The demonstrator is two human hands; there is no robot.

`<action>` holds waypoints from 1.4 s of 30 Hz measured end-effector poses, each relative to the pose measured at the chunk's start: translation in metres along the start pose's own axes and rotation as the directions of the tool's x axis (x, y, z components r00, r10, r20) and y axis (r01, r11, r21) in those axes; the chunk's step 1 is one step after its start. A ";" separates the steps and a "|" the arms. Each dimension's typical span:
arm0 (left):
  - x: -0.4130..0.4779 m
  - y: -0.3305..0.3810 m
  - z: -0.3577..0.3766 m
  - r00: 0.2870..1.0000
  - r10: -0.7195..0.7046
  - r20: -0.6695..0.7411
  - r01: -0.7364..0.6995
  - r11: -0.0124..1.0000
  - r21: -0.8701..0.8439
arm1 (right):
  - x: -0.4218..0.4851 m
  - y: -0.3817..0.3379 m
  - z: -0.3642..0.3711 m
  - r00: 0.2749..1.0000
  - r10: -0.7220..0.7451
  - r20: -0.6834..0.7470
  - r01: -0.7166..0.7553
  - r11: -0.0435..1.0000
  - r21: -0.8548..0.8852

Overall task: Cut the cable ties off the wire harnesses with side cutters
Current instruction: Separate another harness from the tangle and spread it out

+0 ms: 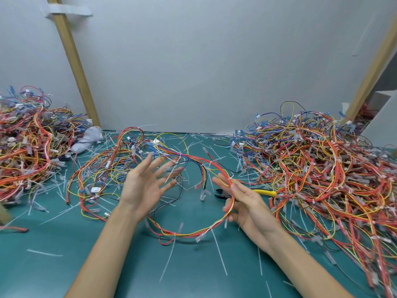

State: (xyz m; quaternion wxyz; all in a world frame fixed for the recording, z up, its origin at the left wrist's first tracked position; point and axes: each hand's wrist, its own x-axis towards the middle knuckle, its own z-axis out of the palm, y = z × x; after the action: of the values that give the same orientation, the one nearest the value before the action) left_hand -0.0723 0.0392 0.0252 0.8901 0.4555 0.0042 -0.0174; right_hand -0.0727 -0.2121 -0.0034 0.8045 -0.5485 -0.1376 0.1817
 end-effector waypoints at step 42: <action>0.008 -0.025 0.000 0.838 0.544 -0.034 -0.316 0.537 0.782 | 0.067 -0.041 -0.032 0.975 -0.002 0.221 -0.078 0.932 0.355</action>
State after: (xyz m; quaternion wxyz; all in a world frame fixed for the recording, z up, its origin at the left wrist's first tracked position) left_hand -0.0654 0.0245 0.0047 0.5864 0.7646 0.0064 0.2673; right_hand 0.0067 -0.2225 0.0250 0.8679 -0.3706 -0.1785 0.2784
